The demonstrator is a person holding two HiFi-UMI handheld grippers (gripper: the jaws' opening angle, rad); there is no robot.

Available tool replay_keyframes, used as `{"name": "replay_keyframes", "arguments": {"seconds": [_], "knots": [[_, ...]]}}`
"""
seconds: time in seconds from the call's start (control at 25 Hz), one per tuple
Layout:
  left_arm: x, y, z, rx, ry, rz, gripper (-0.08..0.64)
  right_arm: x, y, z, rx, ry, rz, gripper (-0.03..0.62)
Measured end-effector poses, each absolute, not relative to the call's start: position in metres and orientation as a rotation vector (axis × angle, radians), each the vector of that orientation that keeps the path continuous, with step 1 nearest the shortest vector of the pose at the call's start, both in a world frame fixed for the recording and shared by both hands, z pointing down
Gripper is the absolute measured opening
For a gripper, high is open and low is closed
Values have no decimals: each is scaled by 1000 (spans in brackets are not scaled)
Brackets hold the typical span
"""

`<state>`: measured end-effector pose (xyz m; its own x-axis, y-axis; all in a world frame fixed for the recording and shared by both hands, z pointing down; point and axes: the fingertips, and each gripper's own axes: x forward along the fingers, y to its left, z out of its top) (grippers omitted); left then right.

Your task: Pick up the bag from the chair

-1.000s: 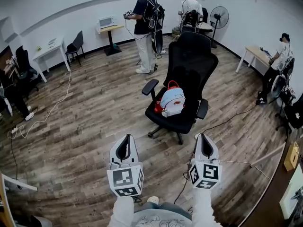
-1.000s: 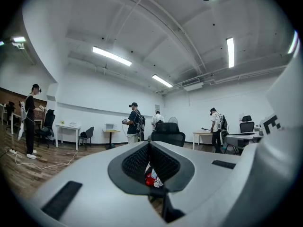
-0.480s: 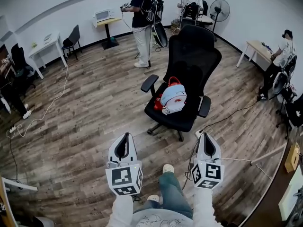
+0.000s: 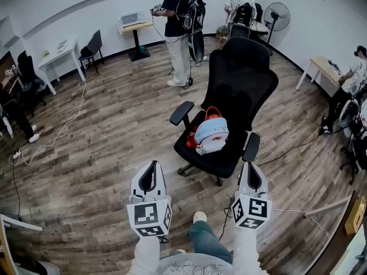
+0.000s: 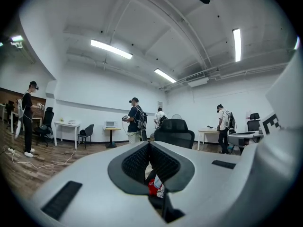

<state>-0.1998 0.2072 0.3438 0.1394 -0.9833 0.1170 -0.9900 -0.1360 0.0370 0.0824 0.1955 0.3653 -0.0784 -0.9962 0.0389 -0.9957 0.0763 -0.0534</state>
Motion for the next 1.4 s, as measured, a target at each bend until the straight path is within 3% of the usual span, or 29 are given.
{"name": "replay_keyframes", "arguments": {"seconds": [0.48,1.4], "knots": [[-141,76,351,2233,-2018,146,6,139,54,366,-2078,2359,-96,11],[-131,-160,403,2255,-1874,241,6,158,-160,394,-2206,2269,-147,11]]}}
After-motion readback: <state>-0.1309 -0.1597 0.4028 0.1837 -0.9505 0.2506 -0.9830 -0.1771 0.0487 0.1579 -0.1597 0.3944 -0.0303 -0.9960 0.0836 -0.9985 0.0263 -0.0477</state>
